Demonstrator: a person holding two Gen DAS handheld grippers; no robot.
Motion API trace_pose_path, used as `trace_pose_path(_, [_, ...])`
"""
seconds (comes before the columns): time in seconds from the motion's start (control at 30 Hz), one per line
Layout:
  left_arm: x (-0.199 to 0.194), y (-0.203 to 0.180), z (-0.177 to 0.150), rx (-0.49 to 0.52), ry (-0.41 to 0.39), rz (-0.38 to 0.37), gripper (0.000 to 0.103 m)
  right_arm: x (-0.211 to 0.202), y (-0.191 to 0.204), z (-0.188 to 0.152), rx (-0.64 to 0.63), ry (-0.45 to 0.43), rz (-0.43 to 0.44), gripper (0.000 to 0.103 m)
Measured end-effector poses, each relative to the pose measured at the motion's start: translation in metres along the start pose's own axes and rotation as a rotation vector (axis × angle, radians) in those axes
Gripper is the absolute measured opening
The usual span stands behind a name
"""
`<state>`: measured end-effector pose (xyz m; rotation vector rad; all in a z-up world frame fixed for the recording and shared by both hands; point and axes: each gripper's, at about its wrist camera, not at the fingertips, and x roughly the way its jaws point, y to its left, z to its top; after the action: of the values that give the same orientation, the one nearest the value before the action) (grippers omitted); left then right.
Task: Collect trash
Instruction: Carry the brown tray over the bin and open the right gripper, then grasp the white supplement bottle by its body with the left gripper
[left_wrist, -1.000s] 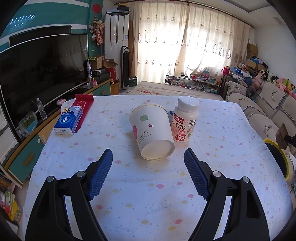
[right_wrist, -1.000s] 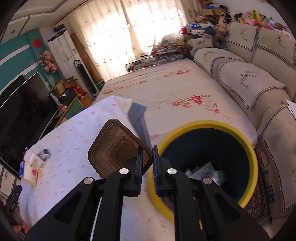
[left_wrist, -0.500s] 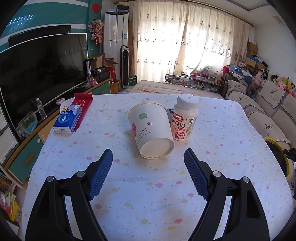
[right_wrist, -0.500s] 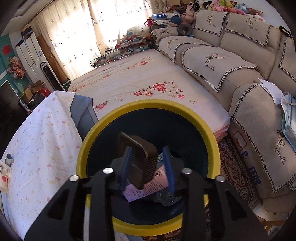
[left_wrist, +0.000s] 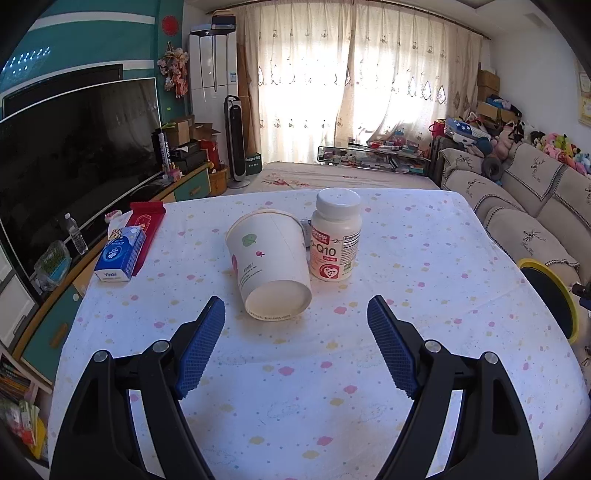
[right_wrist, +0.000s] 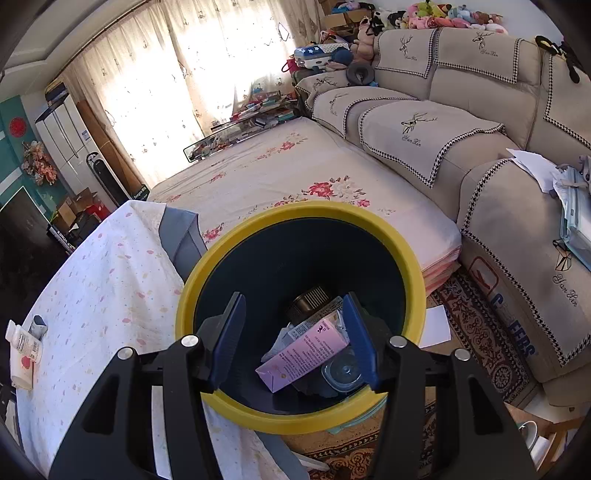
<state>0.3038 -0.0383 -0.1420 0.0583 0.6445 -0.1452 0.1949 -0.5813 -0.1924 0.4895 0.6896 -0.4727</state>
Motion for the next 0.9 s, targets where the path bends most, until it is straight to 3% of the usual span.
trace_pose_path(0.3, [0.032,-0.029,0.048,0.01,0.049,-0.071,0.078,-0.022,-0.007,0.005,0.0,-0.054,0.01,0.056])
trace_pose_path(0.5, [0.063,-0.034,0.072,-0.009,0.087,-0.064,0.078,-0.018,-0.012,0.005,0.009,-0.043,0.024,0.057])
trace_pose_path(0.9, [0.103,-0.042,0.083,0.006,0.142,-0.079,0.068,-0.011,-0.018,0.003,0.022,-0.025,0.024,0.057])
